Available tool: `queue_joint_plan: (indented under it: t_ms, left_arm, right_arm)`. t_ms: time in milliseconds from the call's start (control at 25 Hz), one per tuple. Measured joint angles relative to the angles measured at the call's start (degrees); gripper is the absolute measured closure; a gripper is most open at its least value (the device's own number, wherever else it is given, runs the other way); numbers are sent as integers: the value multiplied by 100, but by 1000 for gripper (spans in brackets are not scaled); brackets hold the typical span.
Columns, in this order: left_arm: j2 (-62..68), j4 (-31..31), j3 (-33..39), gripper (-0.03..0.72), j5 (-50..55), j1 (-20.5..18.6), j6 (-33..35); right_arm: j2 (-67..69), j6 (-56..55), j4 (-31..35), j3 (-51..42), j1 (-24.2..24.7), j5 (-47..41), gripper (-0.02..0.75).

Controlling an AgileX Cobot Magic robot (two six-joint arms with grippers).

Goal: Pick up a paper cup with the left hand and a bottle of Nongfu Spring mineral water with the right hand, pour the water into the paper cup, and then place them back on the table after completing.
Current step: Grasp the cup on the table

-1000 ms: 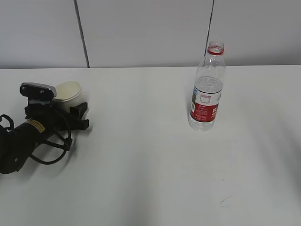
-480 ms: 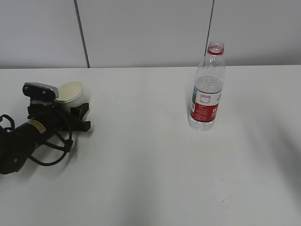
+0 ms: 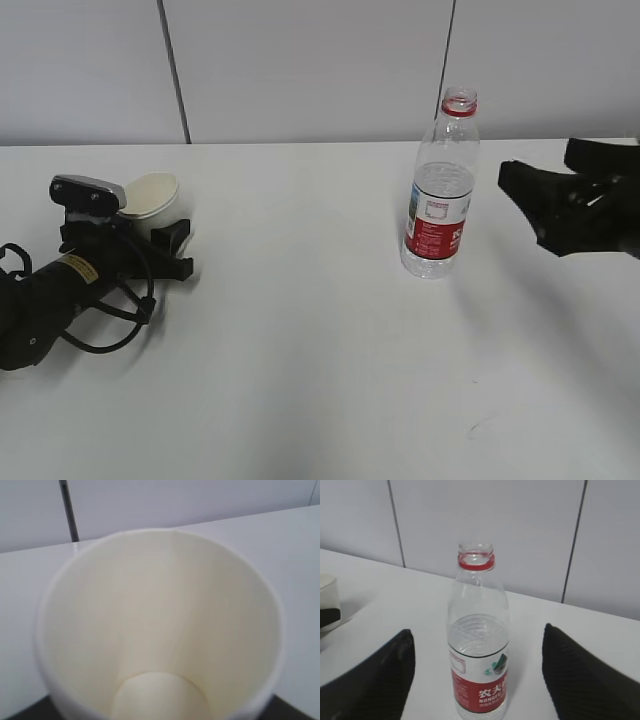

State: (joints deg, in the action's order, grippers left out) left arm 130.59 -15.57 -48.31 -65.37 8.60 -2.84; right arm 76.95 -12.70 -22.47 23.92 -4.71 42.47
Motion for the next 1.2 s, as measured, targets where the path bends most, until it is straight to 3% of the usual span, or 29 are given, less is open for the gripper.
queue_joint_plan:
  t_ms: [200, 440, 680, 1200]
  left_arm:
    - [0, 0, 0, 333, -3, 0, 0]
    - [0, 0, 0, 335, -3, 0, 0]
    - [0, 0, 0, 335, -3, 0, 0]
    - [0, 0, 0, 336, -7, 0, 0]
  right_arm:
    - [598, -34, 113, 0, 0, 343, 151]
    - [1146, -47, 744, 10, 0, 773, 151]
    - [1753, -47, 820, 21, 0, 1768, 150]
    - [2601, -47, 1020, 48, 0, 2250, 151]
